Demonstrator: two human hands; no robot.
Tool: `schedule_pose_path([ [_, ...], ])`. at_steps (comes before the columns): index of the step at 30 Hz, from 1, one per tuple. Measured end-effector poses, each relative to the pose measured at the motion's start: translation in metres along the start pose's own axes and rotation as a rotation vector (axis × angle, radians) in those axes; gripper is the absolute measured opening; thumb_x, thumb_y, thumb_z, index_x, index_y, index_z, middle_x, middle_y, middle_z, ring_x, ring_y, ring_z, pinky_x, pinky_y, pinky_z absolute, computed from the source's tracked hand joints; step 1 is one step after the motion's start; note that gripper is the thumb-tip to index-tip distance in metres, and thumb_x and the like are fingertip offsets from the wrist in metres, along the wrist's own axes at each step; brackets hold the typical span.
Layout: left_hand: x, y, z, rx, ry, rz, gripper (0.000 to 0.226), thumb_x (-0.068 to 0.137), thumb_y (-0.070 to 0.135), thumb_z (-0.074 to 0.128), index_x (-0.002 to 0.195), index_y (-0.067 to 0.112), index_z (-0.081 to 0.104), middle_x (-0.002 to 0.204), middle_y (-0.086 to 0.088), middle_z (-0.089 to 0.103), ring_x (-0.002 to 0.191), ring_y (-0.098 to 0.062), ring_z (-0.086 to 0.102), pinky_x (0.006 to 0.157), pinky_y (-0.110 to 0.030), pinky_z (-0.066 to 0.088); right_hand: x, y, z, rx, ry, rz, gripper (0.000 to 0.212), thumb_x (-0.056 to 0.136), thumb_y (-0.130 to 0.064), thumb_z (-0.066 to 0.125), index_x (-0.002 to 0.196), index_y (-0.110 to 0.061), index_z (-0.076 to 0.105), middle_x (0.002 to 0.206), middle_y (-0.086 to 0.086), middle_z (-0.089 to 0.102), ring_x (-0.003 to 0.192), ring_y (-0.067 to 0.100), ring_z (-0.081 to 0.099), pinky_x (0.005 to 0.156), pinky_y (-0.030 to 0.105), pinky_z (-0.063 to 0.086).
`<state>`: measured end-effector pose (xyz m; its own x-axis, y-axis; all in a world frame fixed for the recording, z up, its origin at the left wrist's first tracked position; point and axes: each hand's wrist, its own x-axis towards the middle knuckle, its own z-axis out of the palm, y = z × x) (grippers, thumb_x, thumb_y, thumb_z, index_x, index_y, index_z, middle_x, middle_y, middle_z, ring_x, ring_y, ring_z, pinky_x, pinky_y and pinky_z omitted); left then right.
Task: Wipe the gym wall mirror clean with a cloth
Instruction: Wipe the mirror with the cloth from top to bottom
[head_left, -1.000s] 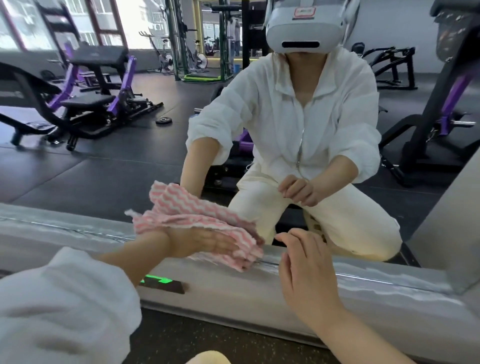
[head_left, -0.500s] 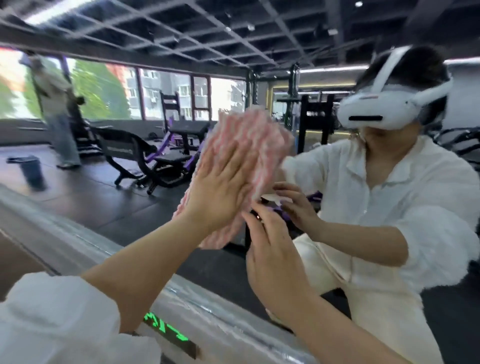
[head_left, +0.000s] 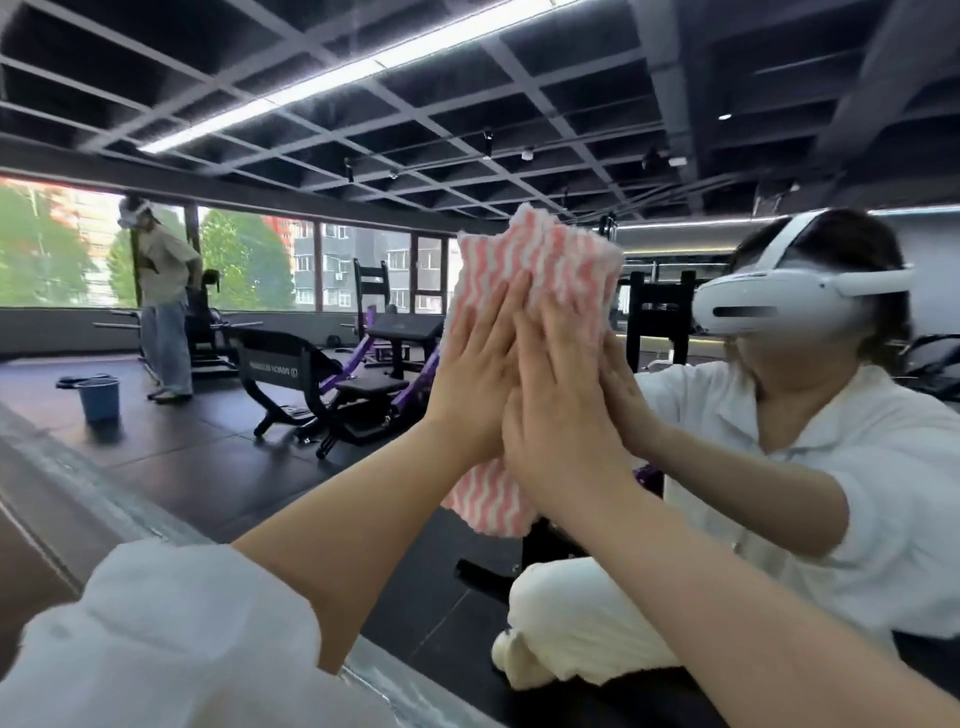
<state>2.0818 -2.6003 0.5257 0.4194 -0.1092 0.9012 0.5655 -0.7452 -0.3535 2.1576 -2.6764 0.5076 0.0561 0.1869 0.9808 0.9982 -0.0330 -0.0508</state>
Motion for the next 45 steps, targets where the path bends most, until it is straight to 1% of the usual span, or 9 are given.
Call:
schedule_pose_path([
  [4,0.001,-0.044,0.006,-0.216,0.055,0.101,0.06,0.092,0.031,0.035,0.147,0.006,0.029,0.153,-0.011,0.031,0.14,-0.021,0.021,0.114,-0.043,0.016,0.011,-0.044,0.004,-0.255,0.022,0.039,0.063,0.088,-0.024,0.03,0.141,0.008,0.036,0.148,0.031,0.031,0.14,0.042,0.023,0.115,0.052,0.017],
  [7,0.007,-0.086,0.011,-0.266,0.155,0.188,0.054,0.093,0.032,0.038,0.141,0.009,0.042,0.146,-0.012,0.043,0.133,-0.024,0.033,0.11,-0.041,0.021,0.02,-0.036,0.025,-0.526,0.042,0.121,0.063,0.091,-0.034,0.031,0.144,0.001,0.034,0.151,0.031,0.025,0.14,0.042,0.015,0.113,0.056,0.005],
  [12,0.009,-0.157,0.031,-0.339,0.272,-0.001,0.043,0.092,0.025,0.044,0.132,0.01,0.044,0.139,-0.011,0.036,0.125,-0.031,0.035,0.108,-0.045,0.028,0.039,-0.039,0.041,-0.811,0.107,0.216,0.069,0.094,-0.044,0.027,0.15,-0.006,0.021,0.154,0.031,0.013,0.141,0.045,0.007,0.112,0.052,-0.015],
  [18,0.001,-0.211,0.066,-0.323,0.232,-0.136,0.047,0.097,0.034,0.032,0.139,0.014,0.039,0.144,-0.019,0.037,0.134,-0.034,0.028,0.112,-0.052,0.021,0.044,-0.047,0.051,-0.875,0.132,0.295,0.072,0.093,-0.048,0.028,0.151,-0.007,0.016,0.152,0.037,0.007,0.141,0.05,0.003,0.114,0.053,-0.006],
  [24,-0.004,-0.207,0.079,-0.429,0.376,-0.102,0.047,0.099,0.031,0.028,0.142,0.011,0.035,0.145,-0.015,0.036,0.136,-0.031,0.027,0.115,-0.045,0.014,0.079,-0.077,0.084,-0.861,0.122,0.438,0.077,0.089,-0.062,0.011,0.154,-0.022,0.001,0.157,0.027,-0.009,0.143,0.044,-0.011,0.111,0.044,-0.022],
  [30,-0.005,-0.209,0.079,-0.521,0.427,-0.111,0.047,0.099,0.025,0.03,0.14,0.005,0.038,0.143,-0.019,0.041,0.135,-0.032,0.03,0.117,-0.045,0.015,0.099,-0.092,0.124,-0.898,0.086,0.183,0.063,0.099,-0.052,0.011,0.153,-0.02,0.012,0.16,0.016,0.008,0.145,0.041,0.001,0.117,0.049,-0.001],
  [36,-0.003,-0.208,0.08,-0.533,0.466,-0.117,0.049,0.095,0.022,0.036,0.14,0.004,0.03,0.143,-0.016,0.031,0.135,-0.032,0.028,0.117,-0.042,0.013,0.097,-0.097,0.141,-0.917,0.019,-0.071,0.06,0.096,-0.045,0.03,0.152,-0.026,0.018,0.159,0.009,0.012,0.146,0.036,0.004,0.119,0.045,-0.001],
  [39,-0.003,-0.209,0.08,-0.519,0.451,-0.109,0.05,0.095,0.023,0.035,0.14,0.004,0.029,0.144,-0.014,0.028,0.135,-0.031,0.025,0.117,-0.041,0.011,0.098,-0.095,0.14,-0.899,0.025,-0.107,0.06,0.096,-0.042,0.031,0.151,-0.022,0.023,0.159,0.007,0.013,0.147,0.026,-0.007,0.12,0.043,-0.001],
  [45,-0.002,-0.211,0.08,-0.468,0.369,-0.079,0.048,0.1,0.03,0.03,0.141,0.005,0.032,0.144,-0.018,0.033,0.135,-0.034,0.027,0.117,-0.041,0.011,0.079,-0.087,0.121,-0.896,-0.034,-0.072,0.06,0.097,-0.035,0.031,0.152,-0.013,0.021,0.159,0.01,0.018,0.147,0.031,0.011,0.12,0.046,0.002],
])
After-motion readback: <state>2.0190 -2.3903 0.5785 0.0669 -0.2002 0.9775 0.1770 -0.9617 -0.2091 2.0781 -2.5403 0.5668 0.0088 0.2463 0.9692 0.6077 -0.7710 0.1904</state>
